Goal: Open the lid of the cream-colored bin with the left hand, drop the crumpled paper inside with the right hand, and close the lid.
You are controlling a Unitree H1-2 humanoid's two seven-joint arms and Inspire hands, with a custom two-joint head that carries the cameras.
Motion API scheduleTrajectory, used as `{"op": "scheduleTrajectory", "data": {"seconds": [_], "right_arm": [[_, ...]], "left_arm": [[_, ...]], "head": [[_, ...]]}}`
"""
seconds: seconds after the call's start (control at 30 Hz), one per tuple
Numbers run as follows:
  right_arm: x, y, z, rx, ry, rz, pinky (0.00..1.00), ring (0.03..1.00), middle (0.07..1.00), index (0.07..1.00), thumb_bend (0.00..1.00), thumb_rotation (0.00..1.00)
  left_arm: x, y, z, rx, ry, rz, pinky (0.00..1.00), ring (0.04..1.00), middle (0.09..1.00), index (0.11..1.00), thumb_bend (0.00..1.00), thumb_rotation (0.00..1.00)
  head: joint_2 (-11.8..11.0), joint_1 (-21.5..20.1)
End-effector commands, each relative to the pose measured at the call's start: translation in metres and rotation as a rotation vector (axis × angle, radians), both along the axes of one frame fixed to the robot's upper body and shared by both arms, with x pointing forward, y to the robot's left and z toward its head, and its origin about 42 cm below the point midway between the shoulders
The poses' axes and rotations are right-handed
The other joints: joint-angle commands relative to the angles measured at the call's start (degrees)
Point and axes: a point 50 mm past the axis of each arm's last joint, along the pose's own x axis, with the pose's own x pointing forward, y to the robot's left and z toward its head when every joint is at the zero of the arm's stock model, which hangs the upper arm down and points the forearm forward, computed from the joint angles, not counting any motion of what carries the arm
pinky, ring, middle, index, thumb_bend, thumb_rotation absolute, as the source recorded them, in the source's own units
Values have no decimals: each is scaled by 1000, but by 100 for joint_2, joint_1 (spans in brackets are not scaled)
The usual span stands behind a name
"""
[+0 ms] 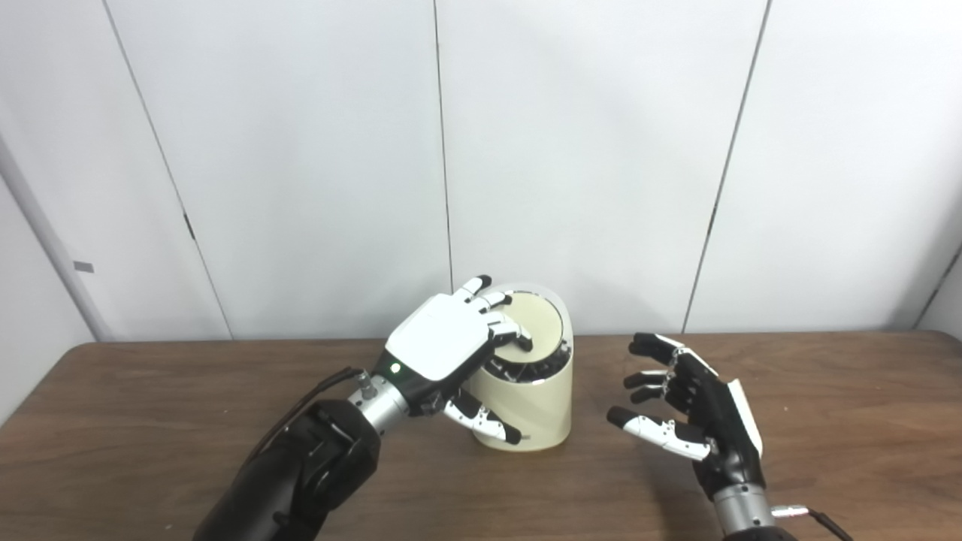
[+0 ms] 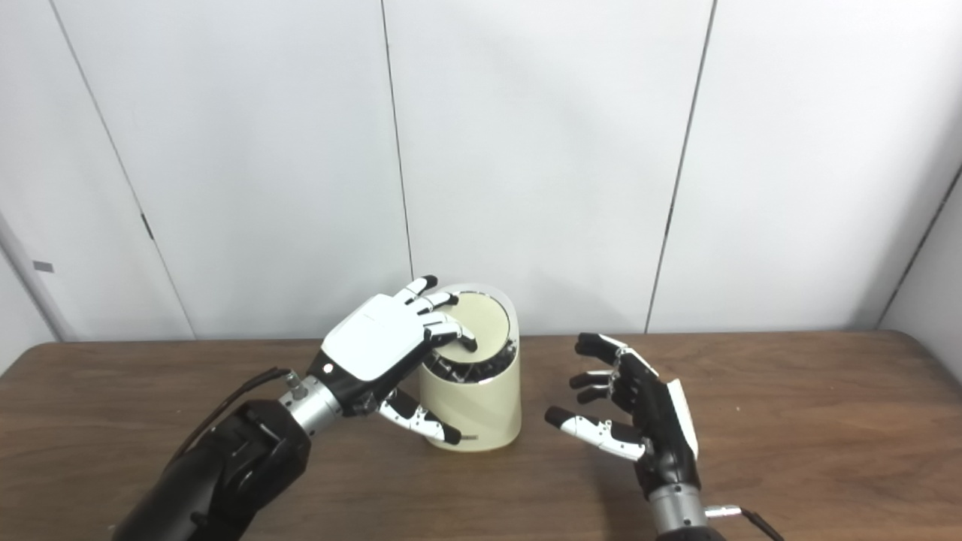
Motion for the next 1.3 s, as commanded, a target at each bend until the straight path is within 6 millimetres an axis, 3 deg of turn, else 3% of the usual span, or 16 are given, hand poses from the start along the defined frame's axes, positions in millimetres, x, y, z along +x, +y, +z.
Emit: {"op": "scheduleTrajectory", "data": {"seconds": [0.0, 0.37, 0.5, 0.73, 0.9, 1.07, 1.27], "right_arm": [[4, 1, 22, 1, -94, 4, 488, 567, 738, 723, 727, 187], [5, 0, 20, 13, -93, 8, 474, 561, 737, 721, 722, 182], [4, 0, 21, 5, -94, 5, 469, 560, 732, 720, 728, 199], [4, -1, 19, -3, -91, 6, 474, 562, 737, 725, 726, 208], [5, -2, 19, -4, -91, 5, 476, 562, 732, 720, 730, 204], [5, -3, 19, -5, -95, 11, 472, 561, 732, 720, 732, 200], [5, -4, 19, -8, -92, 10, 474, 563, 727, 717, 745, 216]], "left_arm": [[3, 4, -8, 91, 54, 29, 1000, 899, 711, 720, 1000, 398], [2, 7, -4, 45, 79, 42, 1000, 897, 715, 721, 1000, 383], [-1, 12, 2, -124, 90, 54, 994, 923, 792, 793, 961, 403], [-2, 24, 2, -407, 49, 54, 897, 951, 882, 912, 872, 398], [-4, 31, 0, -525, 7, 67, 928, 989, 944, 986, 825, 409], [-8, 37, -2, -690, 31, 72, 822, 971, 982, 1000, 829, 422], [-14, 45, -13, -936, 175, 62, 901, 970, 975, 981, 836, 364]], "head": [[5, -1], [9, 4], [9, 4], [-18, 22], [-13, 37], [-1, 53], [0, 70]]}}
